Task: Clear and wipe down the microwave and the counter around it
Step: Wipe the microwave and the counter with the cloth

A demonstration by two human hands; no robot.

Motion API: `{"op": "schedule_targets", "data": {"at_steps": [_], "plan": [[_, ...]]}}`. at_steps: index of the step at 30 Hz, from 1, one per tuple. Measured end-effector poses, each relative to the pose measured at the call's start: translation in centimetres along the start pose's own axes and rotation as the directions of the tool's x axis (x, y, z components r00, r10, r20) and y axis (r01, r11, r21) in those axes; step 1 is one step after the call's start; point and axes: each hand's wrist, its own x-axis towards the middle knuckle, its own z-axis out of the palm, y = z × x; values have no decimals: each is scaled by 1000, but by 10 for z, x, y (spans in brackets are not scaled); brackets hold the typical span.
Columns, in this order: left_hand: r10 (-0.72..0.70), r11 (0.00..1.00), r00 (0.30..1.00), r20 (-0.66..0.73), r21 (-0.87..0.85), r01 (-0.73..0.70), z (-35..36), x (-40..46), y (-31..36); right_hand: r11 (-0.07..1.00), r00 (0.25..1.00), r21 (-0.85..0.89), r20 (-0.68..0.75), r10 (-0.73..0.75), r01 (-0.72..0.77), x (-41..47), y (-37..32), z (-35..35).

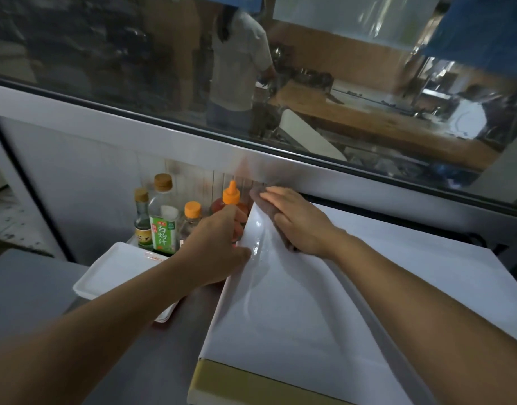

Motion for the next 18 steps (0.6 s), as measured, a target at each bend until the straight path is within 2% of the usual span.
{"op": "schedule_targets", "data": {"at_steps": [4, 9, 13, 18], "plan": [[-24, 1000, 1000, 14, -15, 24, 0, -1, 0, 998, 999, 59, -37, -2, 4, 32, 3, 6], [-2, 1000, 1000, 3, -19, 2, -3, -15, 1, 993, 997, 112, -70, -26, 34, 26, -2, 8], [56, 998, 992, -115, 2, -56, -15, -31, -2, 977, 988, 146, -41, -148, 153, -10, -38, 7], [16, 999, 995, -103, -37, -20, -32, -42, 0, 935, 960, 225, -108, -257, 275, -62, -82, 15]]}}
